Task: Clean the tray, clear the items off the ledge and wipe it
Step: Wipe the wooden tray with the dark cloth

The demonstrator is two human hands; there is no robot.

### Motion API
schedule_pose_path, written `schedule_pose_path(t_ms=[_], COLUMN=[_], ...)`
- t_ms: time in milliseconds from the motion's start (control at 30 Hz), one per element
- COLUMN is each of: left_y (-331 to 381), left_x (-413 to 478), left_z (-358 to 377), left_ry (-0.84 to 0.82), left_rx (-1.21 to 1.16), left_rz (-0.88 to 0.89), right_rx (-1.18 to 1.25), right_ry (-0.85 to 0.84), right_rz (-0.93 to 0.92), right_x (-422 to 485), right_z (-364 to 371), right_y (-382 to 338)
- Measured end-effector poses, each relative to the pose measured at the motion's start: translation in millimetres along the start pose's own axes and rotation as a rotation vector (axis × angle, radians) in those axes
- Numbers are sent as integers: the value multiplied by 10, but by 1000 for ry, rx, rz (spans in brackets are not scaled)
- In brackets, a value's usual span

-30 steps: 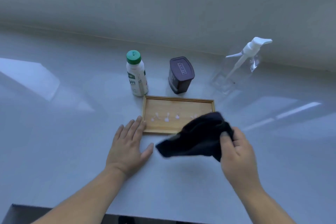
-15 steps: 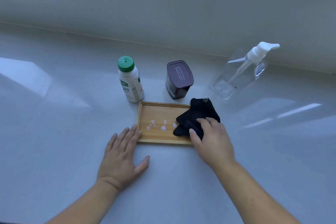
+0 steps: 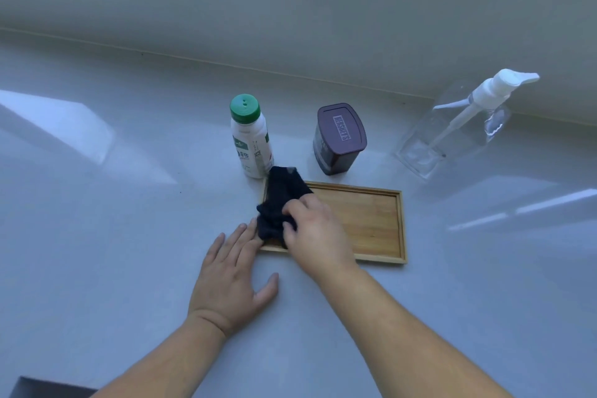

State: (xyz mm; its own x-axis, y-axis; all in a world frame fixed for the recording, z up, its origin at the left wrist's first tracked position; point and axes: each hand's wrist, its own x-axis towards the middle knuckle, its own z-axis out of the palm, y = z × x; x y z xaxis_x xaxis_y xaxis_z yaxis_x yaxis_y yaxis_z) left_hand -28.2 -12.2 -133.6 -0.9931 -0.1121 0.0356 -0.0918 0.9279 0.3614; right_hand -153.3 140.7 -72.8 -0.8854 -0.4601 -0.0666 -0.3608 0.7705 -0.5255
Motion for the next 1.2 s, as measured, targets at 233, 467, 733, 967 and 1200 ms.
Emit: schedule_pose_path(t_ms=[233, 467, 733, 967, 1200], left_y=[14, 31, 27, 1, 18], left_x=[-5, 3, -10, -4, -14], left_z=[-23, -54, -54, 2, -16], left_ry=[4, -50, -14, 35, 55], left_rx=[-5, 28, -25, 8, -48], left_rz=[44, 23, 22, 33, 56], right_rx=[-34, 76, 74, -6, -160], right_ry=[170, 71, -30, -110, -118], right_rz=[472, 90, -50, -236, -75], right_x=[-263, 129, 171, 75, -345], right_z=[-525, 120, 126, 63, -667], right_y=[856, -145, -66, 40, 1071])
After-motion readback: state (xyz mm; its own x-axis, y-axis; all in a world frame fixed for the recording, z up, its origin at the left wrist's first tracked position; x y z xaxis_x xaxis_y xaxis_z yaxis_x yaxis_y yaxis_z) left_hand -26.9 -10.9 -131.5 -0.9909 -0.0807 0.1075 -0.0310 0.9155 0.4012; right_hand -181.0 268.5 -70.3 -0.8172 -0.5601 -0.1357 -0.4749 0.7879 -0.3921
